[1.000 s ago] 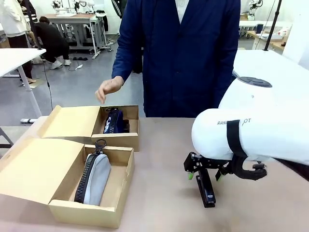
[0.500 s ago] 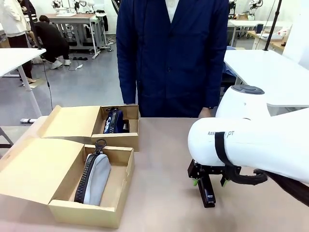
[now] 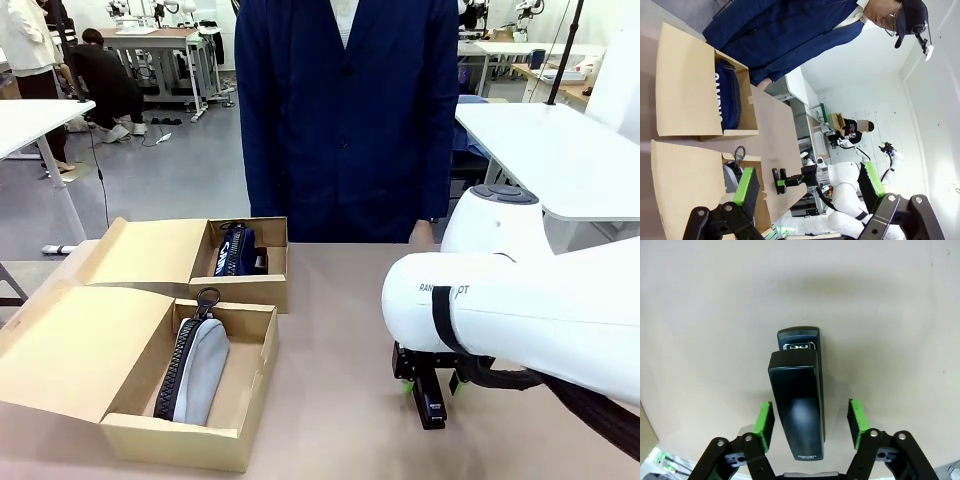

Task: Place items inside the box.
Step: Pick up a Pencil pouch or Stapler and place it inside the Mailer Box closest to the robot.

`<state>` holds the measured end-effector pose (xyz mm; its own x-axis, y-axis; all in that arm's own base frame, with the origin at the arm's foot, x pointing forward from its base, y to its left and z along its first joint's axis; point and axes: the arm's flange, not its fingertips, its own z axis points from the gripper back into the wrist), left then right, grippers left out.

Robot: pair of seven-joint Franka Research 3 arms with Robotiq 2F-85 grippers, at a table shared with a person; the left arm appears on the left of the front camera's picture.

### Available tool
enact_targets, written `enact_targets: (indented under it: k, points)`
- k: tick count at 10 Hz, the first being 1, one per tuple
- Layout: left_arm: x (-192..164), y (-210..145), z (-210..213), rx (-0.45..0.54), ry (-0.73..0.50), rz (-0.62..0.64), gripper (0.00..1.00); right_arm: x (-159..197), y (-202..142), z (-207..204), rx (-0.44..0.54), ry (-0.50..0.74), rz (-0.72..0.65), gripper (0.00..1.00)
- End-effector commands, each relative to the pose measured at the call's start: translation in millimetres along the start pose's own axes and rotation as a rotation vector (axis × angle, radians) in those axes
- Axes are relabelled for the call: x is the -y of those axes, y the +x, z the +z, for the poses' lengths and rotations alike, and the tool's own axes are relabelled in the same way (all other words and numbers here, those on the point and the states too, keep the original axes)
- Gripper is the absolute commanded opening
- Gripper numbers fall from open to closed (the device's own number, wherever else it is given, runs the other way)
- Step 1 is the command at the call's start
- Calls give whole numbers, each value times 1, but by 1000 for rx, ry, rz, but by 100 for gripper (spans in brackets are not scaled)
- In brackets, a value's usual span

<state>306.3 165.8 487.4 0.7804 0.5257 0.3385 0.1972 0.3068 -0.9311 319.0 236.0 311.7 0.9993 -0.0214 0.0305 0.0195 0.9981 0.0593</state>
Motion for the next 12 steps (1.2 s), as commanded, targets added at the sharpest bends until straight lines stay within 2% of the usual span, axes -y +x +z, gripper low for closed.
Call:
enact_targets:
  k: [1, 2, 3, 5, 8, 10, 12]
  points:
    - [1, -4, -1, 14, -26, -17, 100, 34, -33, -12, -1, 6, 23, 0]
    - [1, -4, -1, 14, -26, -17, 100, 33, -33, -12, -4, 4, 30, 0]
    - [1, -4, -1, 14, -26, -17, 100, 34, -33, -12, -6, 7, 29, 16]
    - [1, -4, -1, 14, -26, -17, 100, 35, -32, -14, -22, 10, 31, 0]
    - [1, -4, -1, 14, -26, -17, 100, 43, -32, -7, -46, 51, 41, 0]
    - [1, -4, -1, 14, -26, -17, 100, 71, -27, 13, -112, 216, 67, 0]
    - [1, -4, -1, 14, -26, -17, 100, 115, -27, 48, -155, 476, 101, 0]
